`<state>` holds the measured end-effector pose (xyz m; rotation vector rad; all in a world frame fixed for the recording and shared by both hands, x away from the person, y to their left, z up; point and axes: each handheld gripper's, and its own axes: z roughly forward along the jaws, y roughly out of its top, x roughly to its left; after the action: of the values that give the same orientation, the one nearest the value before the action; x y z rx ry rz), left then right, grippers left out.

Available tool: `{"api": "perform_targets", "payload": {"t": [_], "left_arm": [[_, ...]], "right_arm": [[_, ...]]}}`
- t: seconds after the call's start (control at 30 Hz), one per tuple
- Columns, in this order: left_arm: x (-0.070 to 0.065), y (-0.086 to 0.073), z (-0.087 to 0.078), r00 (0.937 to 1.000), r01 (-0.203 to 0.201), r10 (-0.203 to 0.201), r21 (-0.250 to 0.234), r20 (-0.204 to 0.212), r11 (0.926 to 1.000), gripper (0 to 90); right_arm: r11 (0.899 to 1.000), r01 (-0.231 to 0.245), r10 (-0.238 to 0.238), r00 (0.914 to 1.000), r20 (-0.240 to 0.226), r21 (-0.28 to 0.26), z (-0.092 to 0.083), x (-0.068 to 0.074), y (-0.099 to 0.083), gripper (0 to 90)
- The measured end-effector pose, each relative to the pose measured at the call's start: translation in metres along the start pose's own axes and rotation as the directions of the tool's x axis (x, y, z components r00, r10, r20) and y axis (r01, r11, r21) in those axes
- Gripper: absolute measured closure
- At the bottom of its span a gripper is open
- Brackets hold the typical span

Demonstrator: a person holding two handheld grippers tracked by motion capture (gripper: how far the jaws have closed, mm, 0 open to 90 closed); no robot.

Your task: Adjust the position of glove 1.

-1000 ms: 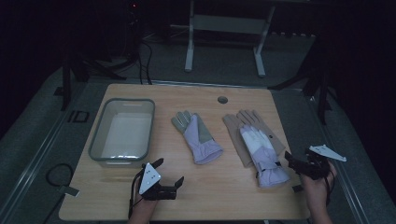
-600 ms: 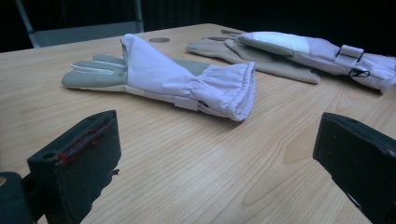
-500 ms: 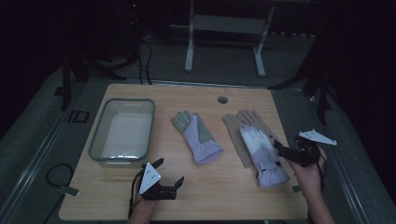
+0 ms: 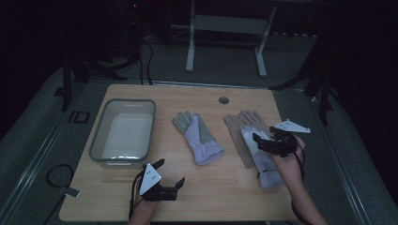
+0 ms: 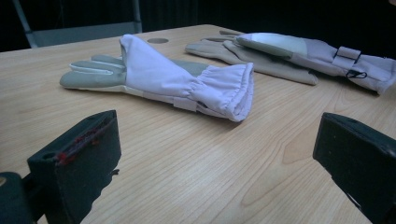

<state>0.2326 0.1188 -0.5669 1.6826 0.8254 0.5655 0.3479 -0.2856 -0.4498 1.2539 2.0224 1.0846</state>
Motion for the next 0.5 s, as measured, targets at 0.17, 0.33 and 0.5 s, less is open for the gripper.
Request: {"api": "perform_targets", "payload": {"t": [0.17, 0.33, 0.5], "left_arm": [[0.000, 0.000, 0.000, 1.0000, 0.002, -0.002, 0.000, 0.003, 1.0000, 1.1], [0.001, 0.000, 0.000, 1.0000, 0.005, -0.005, -0.001, 0.005, 1.0000, 1.1], [0.001, 0.000, 0.000, 1.0000, 0.005, -0.005, -0.003, 0.006, 1.0000, 1.1]], "right_arm": [[1.000, 0.013, -0.011, 0.9983, -0.057, 0.021, 0.013, 0.012, 0.007, 29.3], [0.998, 0.039, -0.033, 0.9921, -0.121, 0.044, 0.029, 0.028, 0.015, 34.3], [0.994, 0.085, -0.073, 0.9842, -0.161, 0.066, 0.048, 0.048, 0.019, 35.0]]}}
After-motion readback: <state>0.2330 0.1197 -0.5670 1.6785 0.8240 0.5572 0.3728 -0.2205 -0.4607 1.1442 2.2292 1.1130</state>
